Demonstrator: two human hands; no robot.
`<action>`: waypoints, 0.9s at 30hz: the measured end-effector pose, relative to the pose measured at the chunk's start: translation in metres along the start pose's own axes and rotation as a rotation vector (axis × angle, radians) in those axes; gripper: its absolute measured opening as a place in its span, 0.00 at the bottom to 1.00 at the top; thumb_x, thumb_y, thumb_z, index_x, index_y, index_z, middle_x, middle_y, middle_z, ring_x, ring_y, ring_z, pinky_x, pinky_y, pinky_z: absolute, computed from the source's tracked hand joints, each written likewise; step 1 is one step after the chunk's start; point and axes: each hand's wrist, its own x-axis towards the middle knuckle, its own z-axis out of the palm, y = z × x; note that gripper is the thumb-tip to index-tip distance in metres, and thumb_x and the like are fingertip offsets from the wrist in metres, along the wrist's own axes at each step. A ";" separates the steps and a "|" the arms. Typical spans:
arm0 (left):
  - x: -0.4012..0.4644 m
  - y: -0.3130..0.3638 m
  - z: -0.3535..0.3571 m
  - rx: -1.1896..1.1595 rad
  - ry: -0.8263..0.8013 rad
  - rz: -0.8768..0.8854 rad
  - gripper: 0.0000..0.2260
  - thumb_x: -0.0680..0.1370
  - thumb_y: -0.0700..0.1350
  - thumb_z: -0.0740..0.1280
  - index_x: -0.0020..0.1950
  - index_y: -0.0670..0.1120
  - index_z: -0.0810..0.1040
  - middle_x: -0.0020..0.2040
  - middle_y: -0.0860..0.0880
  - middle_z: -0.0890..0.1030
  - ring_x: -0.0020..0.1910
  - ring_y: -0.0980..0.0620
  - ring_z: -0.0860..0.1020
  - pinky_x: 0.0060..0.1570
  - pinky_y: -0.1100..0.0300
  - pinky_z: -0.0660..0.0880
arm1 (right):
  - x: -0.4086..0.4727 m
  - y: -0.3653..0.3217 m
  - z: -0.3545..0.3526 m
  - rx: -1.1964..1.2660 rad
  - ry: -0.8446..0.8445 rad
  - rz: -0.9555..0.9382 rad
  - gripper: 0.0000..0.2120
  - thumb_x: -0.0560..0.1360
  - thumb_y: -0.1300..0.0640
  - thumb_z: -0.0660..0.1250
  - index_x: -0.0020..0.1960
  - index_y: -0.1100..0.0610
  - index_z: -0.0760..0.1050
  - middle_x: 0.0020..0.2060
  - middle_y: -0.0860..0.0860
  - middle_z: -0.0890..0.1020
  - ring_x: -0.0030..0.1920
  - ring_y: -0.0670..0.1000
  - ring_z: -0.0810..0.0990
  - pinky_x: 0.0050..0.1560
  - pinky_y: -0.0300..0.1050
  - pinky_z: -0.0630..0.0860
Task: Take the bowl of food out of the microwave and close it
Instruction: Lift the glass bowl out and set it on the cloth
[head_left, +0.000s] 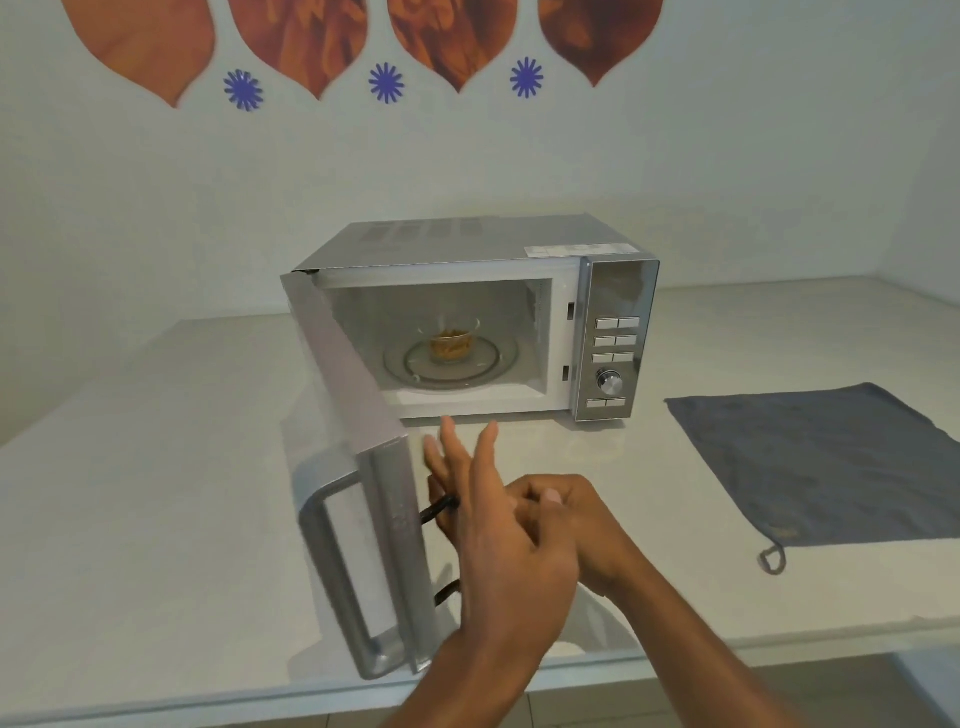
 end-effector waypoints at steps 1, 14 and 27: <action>0.001 -0.002 -0.001 -0.022 0.017 -0.047 0.33 0.77 0.43 0.66 0.79 0.50 0.56 0.83 0.52 0.45 0.80 0.56 0.39 0.78 0.43 0.49 | 0.003 -0.003 -0.002 0.021 0.014 -0.007 0.09 0.76 0.59 0.66 0.42 0.54 0.84 0.34 0.49 0.83 0.34 0.49 0.80 0.36 0.41 0.78; 0.083 -0.038 0.006 -0.166 0.305 -0.374 0.30 0.78 0.43 0.68 0.76 0.58 0.59 0.80 0.52 0.60 0.77 0.47 0.63 0.70 0.46 0.69 | 0.078 -0.024 -0.043 0.110 0.227 -0.093 0.08 0.79 0.61 0.67 0.47 0.61 0.84 0.35 0.56 0.84 0.34 0.54 0.80 0.33 0.44 0.77; 0.211 -0.102 0.078 -0.211 0.209 -0.393 0.14 0.79 0.43 0.65 0.65 0.50 0.75 0.53 0.53 0.81 0.54 0.52 0.80 0.56 0.57 0.77 | 0.203 -0.019 -0.060 0.015 0.292 -0.102 0.14 0.79 0.58 0.66 0.64 0.56 0.77 0.55 0.49 0.83 0.57 0.50 0.81 0.61 0.48 0.79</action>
